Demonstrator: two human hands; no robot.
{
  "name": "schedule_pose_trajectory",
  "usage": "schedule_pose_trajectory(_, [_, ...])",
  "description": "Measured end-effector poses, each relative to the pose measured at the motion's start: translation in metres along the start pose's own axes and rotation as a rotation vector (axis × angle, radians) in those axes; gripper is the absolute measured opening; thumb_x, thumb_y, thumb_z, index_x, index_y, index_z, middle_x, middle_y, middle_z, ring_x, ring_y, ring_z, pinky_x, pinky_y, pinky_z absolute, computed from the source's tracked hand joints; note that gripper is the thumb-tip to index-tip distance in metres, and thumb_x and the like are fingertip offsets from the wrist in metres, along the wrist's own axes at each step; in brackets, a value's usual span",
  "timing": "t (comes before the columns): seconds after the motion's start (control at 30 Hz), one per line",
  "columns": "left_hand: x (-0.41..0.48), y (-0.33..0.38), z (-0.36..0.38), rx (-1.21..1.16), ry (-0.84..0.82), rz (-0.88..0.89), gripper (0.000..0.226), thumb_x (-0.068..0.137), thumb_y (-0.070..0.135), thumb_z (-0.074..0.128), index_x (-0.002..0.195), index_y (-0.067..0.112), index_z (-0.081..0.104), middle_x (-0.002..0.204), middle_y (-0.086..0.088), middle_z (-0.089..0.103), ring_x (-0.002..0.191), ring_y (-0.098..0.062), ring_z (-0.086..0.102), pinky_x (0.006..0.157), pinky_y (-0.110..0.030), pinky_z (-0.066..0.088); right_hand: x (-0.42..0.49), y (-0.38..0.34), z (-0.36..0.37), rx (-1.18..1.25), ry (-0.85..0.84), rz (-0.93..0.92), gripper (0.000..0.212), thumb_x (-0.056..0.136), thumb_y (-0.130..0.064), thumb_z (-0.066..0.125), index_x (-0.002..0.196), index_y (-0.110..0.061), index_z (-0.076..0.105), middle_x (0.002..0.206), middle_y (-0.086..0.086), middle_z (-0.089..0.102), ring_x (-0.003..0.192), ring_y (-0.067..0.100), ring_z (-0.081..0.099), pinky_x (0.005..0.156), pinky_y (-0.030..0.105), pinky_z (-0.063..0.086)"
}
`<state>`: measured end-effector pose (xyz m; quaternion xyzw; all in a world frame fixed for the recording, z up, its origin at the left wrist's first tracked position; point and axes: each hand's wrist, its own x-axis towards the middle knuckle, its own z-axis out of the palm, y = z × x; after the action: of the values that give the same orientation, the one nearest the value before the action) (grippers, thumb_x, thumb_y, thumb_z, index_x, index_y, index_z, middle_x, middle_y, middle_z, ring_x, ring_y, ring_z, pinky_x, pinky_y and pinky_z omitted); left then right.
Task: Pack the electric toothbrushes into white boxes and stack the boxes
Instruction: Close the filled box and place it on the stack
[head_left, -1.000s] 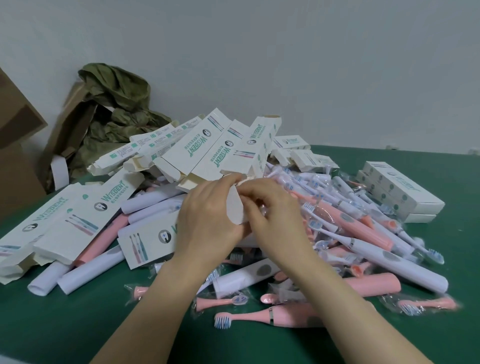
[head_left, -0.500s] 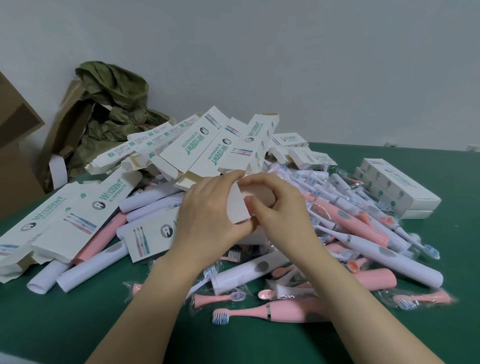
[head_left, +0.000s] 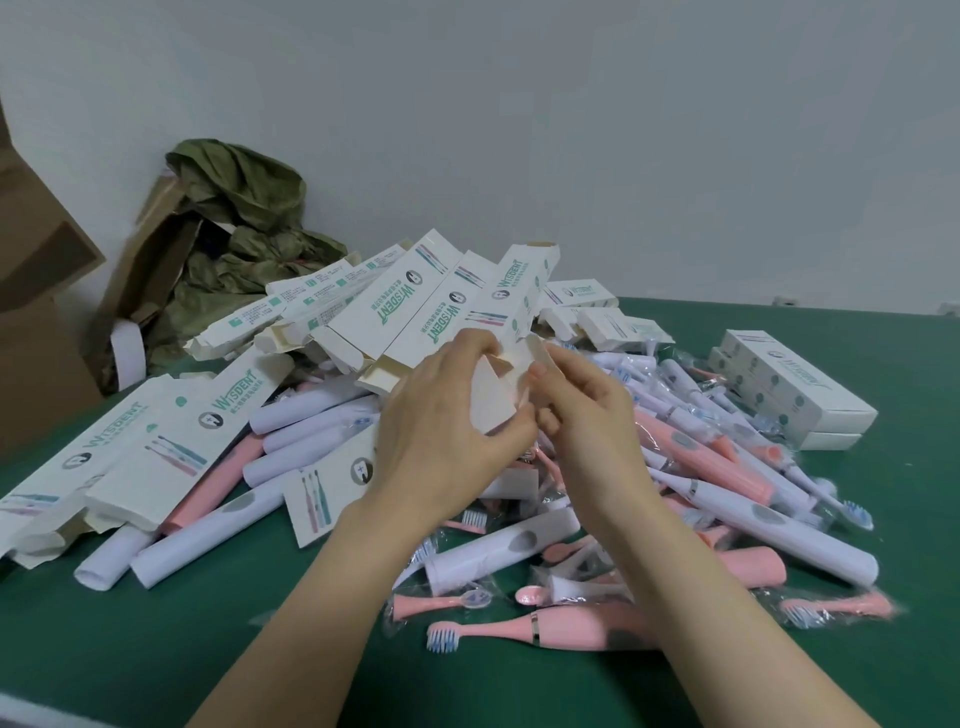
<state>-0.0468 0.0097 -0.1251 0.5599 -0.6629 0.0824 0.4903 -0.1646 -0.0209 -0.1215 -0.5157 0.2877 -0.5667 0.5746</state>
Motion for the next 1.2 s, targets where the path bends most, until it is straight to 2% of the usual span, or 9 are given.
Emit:
schedule_pose_trajectory(0.07, [0.003, 0.002, 0.005, 0.033, 0.019, -0.025, 0.032, 0.068, 0.054, 0.045, 0.091, 0.032, 0.043, 0.085, 0.013, 0.054, 0.082, -0.016, 0.051, 0.066, -0.033, 0.040, 0.000, 0.001, 0.001, 0.086, -0.027, 0.028, 0.021, 0.096, -0.013, 0.048, 0.097, -0.009, 0.069, 0.074, -0.001, 0.065, 0.058, 0.005, 0.059, 0.053, 0.017, 0.046])
schedule_pose_trajectory(0.17, [0.005, 0.003, 0.012, 0.027, 0.045, -0.086, 0.025, 0.066, 0.051, 0.044, 0.082, 0.032, 0.044, 0.079, 0.012, 0.055, 0.078, -0.015, 0.052, 0.062, -0.032, 0.039, 0.000, 0.004, 0.004, 0.068, -0.065, 0.041, 0.026, 0.098, -0.021, 0.046, 0.107, -0.018, 0.070, 0.096, -0.004, 0.073, 0.087, 0.008, 0.068, 0.069, 0.022, 0.051])
schedule_pose_trajectory(0.3, [0.004, -0.001, 0.017, -0.007, -0.016, -0.104, 0.047, 0.067, 0.049, 0.052, 0.110, 0.037, 0.037, 0.103, 0.011, 0.063, 0.091, -0.018, 0.056, 0.068, -0.030, 0.039, 0.001, 0.009, 0.003, 0.025, 0.063, 0.083, 0.025, 0.092, -0.008, 0.055, 0.104, -0.023, 0.070, 0.105, 0.003, 0.073, 0.094, 0.018, 0.067, 0.073, 0.031, 0.053])
schedule_pose_trajectory(0.47, [0.001, -0.013, 0.013, 0.206, -0.058, 0.042, 0.074, 0.061, 0.038, 0.078, 0.124, 0.010, 0.052, 0.117, -0.005, 0.056, 0.111, -0.025, 0.044, 0.093, -0.030, 0.029, 0.003, 0.010, -0.001, 0.042, 0.141, 0.059, 0.028, 0.093, -0.006, 0.053, 0.096, -0.026, 0.072, 0.095, 0.002, 0.074, 0.081, 0.015, 0.067, 0.064, 0.025, 0.052])
schedule_pose_trajectory(0.57, [-0.008, -0.016, 0.001, 0.225, -0.049, -0.055, 0.067, 0.058, 0.050, 0.075, 0.116, 0.018, 0.062, 0.105, -0.001, 0.059, 0.104, -0.024, 0.049, 0.084, -0.032, 0.037, 0.003, 0.010, -0.003, 0.017, 0.124, 0.023, 0.029, 0.092, -0.004, 0.054, 0.094, -0.027, 0.072, 0.095, -0.003, 0.075, 0.086, 0.010, 0.069, 0.067, 0.021, 0.054])
schedule_pose_trajectory(0.7, [-0.009, -0.014, -0.004, 0.041, -0.012, -0.097, 0.057, 0.055, 0.030, 0.088, 0.108, 0.018, 0.071, 0.085, -0.004, 0.055, 0.083, -0.021, 0.054, 0.065, -0.020, 0.035, 0.004, 0.012, 0.000, -0.049, 0.079, -0.044, 0.029, 0.091, -0.002, 0.054, 0.099, -0.024, 0.072, 0.103, -0.001, 0.073, 0.096, 0.012, 0.068, 0.076, 0.021, 0.053])
schedule_pose_trajectory(0.93, [-0.006, -0.006, -0.003, -0.041, 0.111, -0.153, 0.043, 0.057, 0.036, 0.079, 0.098, 0.023, 0.075, 0.075, 0.003, 0.047, 0.073, -0.011, 0.049, 0.062, -0.007, 0.034, -0.003, 0.014, 0.005, -0.378, -0.026, -0.294, 0.032, 0.097, -0.012, 0.050, 0.123, -0.028, 0.060, 0.104, -0.035, 0.059, 0.095, -0.019, 0.056, 0.078, 0.004, 0.044])
schedule_pose_trajectory(1.1, [-0.007, -0.008, -0.005, -0.052, 0.101, -0.118, 0.042, 0.059, 0.029, 0.083, 0.099, 0.018, 0.075, 0.078, 0.000, 0.048, 0.079, -0.011, 0.048, 0.065, -0.006, 0.033, -0.007, -0.001, -0.005, -0.714, -0.132, -0.415, 0.033, 0.091, -0.003, 0.050, 0.122, -0.010, 0.061, 0.113, -0.006, 0.068, 0.098, 0.006, 0.061, 0.081, 0.014, 0.047])
schedule_pose_trajectory(1.2, [-0.008, -0.003, -0.006, -0.047, 0.046, -0.030, 0.047, 0.057, 0.026, 0.085, 0.102, 0.015, 0.074, 0.081, 0.005, 0.048, 0.081, -0.007, 0.045, 0.070, -0.003, 0.033, -0.001, -0.020, -0.019, -0.687, -0.212, -0.192, 0.056, 0.084, -0.005, 0.057, 0.135, -0.022, 0.044, 0.123, -0.008, 0.061, 0.098, 0.005, 0.062, 0.084, 0.022, 0.052])
